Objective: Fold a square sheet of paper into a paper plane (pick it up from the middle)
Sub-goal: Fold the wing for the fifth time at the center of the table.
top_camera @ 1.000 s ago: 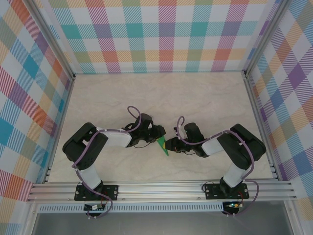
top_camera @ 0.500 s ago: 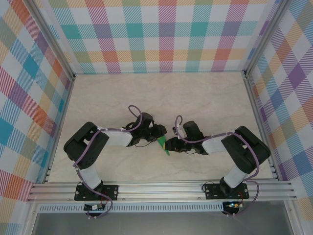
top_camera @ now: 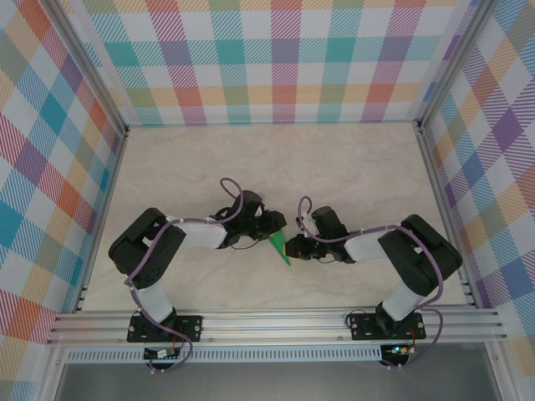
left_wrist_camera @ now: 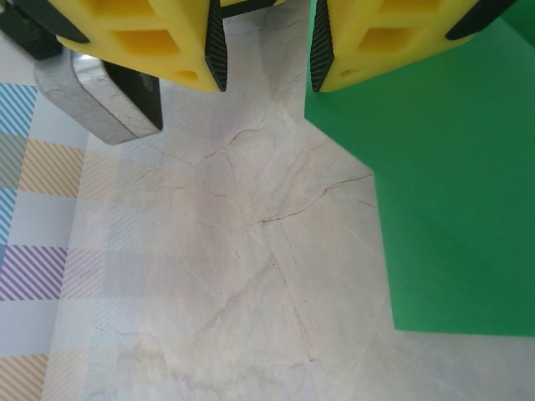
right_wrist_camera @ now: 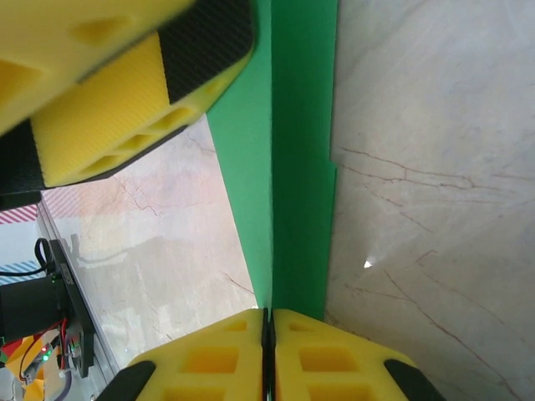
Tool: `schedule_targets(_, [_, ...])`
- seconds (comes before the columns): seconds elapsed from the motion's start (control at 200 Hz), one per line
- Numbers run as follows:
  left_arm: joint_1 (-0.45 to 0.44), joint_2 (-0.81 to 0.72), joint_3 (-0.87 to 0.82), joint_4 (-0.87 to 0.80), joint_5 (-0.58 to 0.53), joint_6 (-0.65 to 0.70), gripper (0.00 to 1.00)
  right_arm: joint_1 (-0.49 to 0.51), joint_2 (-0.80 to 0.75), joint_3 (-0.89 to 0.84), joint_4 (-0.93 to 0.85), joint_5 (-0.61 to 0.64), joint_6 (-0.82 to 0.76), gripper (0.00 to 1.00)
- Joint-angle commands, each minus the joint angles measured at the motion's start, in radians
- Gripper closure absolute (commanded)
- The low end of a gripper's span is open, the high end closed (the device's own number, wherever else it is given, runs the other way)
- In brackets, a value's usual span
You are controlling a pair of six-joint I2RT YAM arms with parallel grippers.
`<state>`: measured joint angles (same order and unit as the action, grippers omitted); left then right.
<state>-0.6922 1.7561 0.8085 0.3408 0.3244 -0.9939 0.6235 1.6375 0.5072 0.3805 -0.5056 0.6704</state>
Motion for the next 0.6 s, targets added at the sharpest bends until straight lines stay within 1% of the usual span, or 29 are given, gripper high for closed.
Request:
schedule_targets(0.0, [-0.003, -0.071, 0.019, -0.036, -0.003, 0.038, 0.64, 0.004, 0.029, 0.009, 0.006, -0.003, 0.036, 0.92])
schedule_targets(0.135, [-0.004, -0.123, 0.008, -0.071, -0.020, 0.054, 0.63, 0.004, 0.048, 0.008, 0.002, 0.001, 0.065, 0.94])
schedule_targets(0.245, [-0.004, -0.139, -0.014, -0.066, -0.023, 0.054, 0.63, 0.004, 0.057, 0.010, -0.003, 0.004, 0.081, 0.94])
schedule_targets(0.46, [-0.010, -0.096, -0.029, -0.014, 0.010, 0.047, 0.63, 0.004, 0.067, 0.023, -0.020, -0.011, 0.089, 0.94])
schedule_targets(0.595, [-0.015, -0.067, -0.032, 0.007, 0.007, 0.041, 0.63, 0.004, 0.065, 0.031, -0.022, -0.027, 0.090, 0.94])
